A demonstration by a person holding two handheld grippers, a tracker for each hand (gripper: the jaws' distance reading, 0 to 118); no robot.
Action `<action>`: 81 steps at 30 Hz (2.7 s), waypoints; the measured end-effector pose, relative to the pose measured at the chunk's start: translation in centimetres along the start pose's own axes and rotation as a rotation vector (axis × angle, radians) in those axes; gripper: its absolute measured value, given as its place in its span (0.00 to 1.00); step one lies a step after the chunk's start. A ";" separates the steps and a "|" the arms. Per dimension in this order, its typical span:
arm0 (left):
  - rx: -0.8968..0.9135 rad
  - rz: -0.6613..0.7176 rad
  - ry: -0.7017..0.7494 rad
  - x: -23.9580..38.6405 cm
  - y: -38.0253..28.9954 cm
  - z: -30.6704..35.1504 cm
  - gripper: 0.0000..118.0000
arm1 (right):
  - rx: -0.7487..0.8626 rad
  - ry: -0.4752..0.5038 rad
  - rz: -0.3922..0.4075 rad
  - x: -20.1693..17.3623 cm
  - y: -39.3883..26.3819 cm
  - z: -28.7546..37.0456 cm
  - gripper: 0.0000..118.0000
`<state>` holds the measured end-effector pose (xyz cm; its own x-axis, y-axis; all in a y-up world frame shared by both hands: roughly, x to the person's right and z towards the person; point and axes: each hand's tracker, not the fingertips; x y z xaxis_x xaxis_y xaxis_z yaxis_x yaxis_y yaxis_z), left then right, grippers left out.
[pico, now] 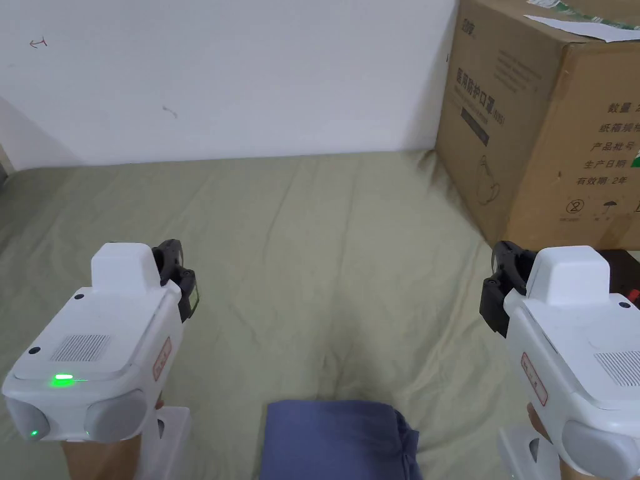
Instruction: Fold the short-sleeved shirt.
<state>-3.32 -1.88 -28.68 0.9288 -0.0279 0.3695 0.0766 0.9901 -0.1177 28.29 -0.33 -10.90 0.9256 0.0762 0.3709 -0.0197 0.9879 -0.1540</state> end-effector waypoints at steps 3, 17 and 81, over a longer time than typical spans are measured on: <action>-0.003 0.025 0.011 -0.4 -0.2 0.2 0.00 | -0.004 0.009 0.000 -0.3 -0.2 -0.2 0.00; -0.052 0.060 0.018 -2.3 -1.9 1.0 0.00 | -0.314 0.164 -0.004 -6.8 -15.3 -5.3 0.00; -0.935 0.216 0.082 -32.5 -14.0 -12.5 0.15 | -0.295 0.334 0.052 -14.3 -12.8 -10.4 0.00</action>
<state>-30.07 -16.55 -50.53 0.9764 0.0973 0.1928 0.1265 0.4660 -0.8757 19.23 -15.48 -23.72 0.9985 0.0293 0.0470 -0.0058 0.8993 -0.4372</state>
